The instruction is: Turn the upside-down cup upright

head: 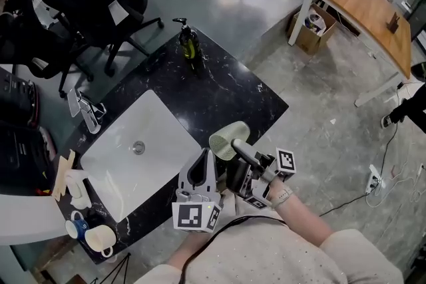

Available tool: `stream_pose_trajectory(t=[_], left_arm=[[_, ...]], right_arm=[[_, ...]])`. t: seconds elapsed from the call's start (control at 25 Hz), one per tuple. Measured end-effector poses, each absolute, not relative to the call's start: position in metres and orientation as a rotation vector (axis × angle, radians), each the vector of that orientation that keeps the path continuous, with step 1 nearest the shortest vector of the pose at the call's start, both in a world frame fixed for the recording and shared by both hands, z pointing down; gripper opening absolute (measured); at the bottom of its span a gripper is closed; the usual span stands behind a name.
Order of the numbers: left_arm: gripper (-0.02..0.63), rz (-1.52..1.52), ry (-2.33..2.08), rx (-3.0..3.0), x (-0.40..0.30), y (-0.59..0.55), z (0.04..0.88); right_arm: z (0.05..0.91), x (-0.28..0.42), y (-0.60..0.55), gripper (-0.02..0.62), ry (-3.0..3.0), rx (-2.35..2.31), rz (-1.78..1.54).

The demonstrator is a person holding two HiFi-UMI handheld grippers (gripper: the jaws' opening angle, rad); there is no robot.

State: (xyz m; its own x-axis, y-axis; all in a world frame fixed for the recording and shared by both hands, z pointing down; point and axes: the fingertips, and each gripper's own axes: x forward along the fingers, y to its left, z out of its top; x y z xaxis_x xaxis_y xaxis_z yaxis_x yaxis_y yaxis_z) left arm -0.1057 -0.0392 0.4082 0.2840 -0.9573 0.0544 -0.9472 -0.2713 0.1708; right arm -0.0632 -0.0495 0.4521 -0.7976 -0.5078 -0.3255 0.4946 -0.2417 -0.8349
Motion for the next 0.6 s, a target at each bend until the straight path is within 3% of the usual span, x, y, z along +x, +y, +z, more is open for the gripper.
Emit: stream_pose_trajectory(t=[0.6], left_arm=[[0.006, 0.027, -1.787, 2.404, -0.108, -0.038, 0.408]], right_arm=[[0.457, -0.046, -0.067, 0.316, 0.690, 0.265, -1.959]])
